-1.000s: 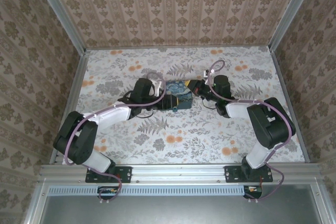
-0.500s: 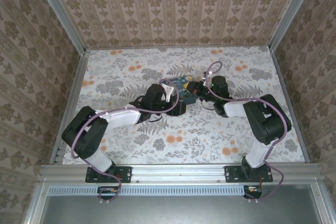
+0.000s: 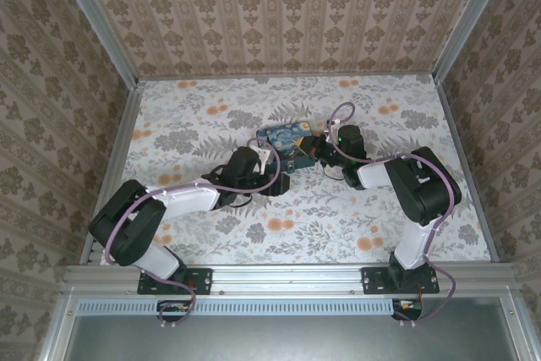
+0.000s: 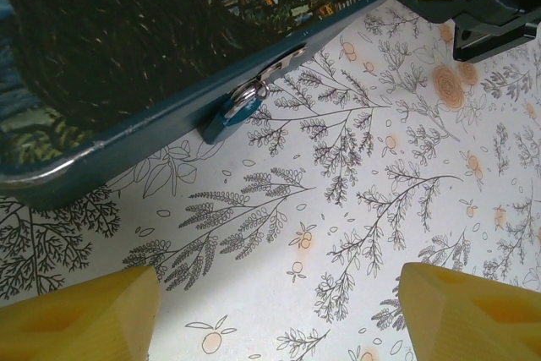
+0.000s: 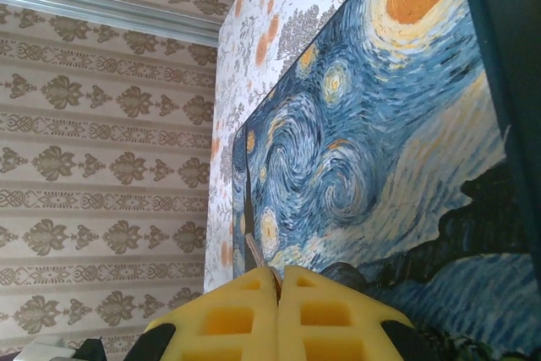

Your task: Unlock a padlock with a key

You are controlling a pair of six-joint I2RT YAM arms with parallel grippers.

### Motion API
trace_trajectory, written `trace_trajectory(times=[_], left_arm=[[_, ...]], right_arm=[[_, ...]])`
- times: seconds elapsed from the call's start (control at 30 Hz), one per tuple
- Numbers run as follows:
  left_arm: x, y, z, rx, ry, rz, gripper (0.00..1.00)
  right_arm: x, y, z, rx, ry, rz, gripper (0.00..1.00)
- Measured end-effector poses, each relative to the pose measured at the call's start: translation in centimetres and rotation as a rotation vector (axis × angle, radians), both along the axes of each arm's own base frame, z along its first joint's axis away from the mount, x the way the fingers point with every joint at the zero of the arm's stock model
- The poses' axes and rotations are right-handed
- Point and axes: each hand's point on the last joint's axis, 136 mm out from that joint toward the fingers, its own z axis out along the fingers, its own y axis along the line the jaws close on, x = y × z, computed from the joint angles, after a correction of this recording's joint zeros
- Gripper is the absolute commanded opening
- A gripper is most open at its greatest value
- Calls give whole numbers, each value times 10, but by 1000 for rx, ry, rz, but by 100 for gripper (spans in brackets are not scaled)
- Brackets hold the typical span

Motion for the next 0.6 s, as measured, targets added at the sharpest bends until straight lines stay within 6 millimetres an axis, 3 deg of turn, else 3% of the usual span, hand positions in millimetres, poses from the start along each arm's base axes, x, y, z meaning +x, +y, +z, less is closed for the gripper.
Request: trace_trajectory(times=[0.17, 0.33, 0.6], left_arm=[[8, 3, -9, 6, 9, 19, 75], [32, 16, -20, -7, 36, 90, 75], [56, 22, -7, -44, 23, 126, 75]], right_arm=[[0, 2, 0, 0, -4, 1, 0], [-2, 5, 0, 3, -6, 7, 0], [-3, 10, 0, 15, -2, 13, 0]])
